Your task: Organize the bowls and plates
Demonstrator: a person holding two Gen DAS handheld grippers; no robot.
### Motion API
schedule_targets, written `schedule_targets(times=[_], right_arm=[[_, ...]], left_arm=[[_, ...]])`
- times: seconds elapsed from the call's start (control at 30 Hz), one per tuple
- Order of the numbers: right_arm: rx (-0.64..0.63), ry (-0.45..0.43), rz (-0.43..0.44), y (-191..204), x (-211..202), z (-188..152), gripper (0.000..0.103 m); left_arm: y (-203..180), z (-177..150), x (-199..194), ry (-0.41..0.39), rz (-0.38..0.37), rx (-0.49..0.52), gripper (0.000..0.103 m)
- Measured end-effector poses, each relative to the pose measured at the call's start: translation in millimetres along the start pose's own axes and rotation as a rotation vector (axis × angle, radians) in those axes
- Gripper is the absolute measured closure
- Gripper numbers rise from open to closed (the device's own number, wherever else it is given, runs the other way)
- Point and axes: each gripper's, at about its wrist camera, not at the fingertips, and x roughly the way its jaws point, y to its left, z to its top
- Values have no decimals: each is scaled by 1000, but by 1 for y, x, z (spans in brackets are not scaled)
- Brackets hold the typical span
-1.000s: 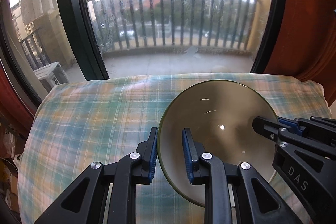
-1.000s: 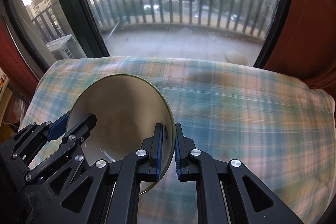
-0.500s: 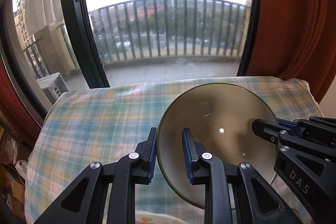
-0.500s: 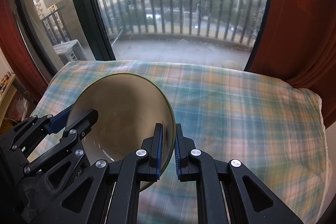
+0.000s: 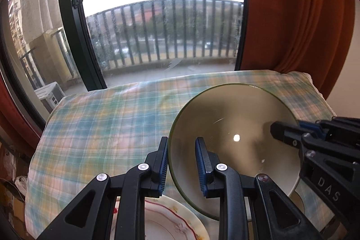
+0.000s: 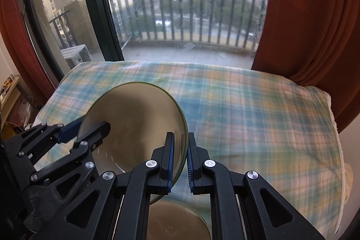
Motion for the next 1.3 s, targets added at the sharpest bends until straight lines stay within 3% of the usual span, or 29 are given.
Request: schedule_targets(times=[0.9,1.3], right_arm=[[44,32,8,-20,-45,-81,90],[61,99,24,-22,-28,-106,90]], left_arm=[[-47,-55,-35,-22,-74,130,82],[-51,-78,-17,49,-97,156,82]])
